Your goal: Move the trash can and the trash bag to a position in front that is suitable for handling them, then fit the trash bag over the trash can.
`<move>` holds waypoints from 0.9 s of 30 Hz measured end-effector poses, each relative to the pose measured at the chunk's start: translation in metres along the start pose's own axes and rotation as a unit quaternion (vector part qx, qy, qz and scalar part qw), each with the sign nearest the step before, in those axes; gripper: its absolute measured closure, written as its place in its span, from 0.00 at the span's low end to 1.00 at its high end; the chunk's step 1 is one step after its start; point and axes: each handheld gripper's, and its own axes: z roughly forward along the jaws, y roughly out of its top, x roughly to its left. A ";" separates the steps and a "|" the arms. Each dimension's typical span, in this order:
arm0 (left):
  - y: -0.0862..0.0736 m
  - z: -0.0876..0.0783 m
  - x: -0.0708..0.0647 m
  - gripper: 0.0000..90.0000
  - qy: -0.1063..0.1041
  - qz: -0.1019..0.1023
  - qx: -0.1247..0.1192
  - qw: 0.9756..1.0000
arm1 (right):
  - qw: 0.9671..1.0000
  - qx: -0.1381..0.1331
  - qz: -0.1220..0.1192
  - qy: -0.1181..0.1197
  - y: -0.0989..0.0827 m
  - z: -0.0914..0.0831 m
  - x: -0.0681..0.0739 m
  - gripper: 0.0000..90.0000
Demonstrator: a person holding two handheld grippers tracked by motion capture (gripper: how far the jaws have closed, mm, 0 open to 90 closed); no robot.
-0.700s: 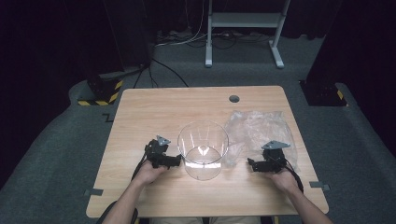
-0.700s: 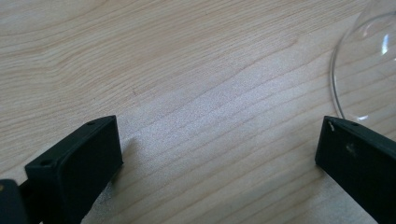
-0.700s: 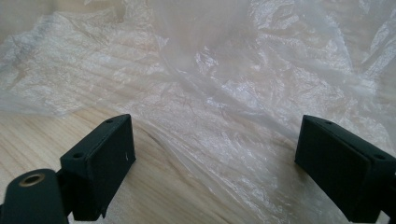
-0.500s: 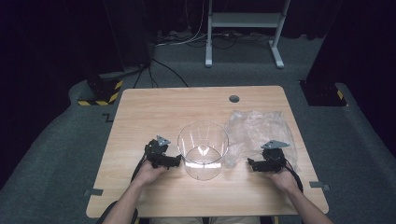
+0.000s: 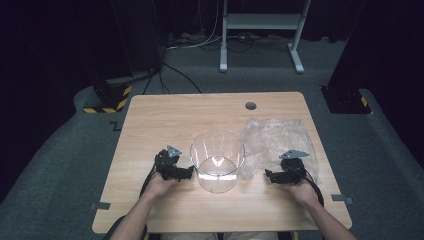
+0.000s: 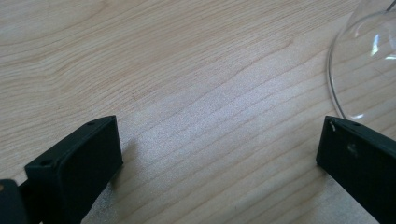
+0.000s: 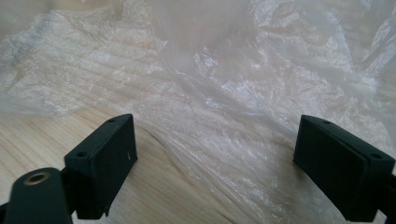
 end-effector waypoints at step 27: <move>0.002 -0.001 0.002 0.00 -0.007 0.008 0.016 1.000 | 0.998 0.065 0.001 0.026 0.013 -0.009 -0.001 0.27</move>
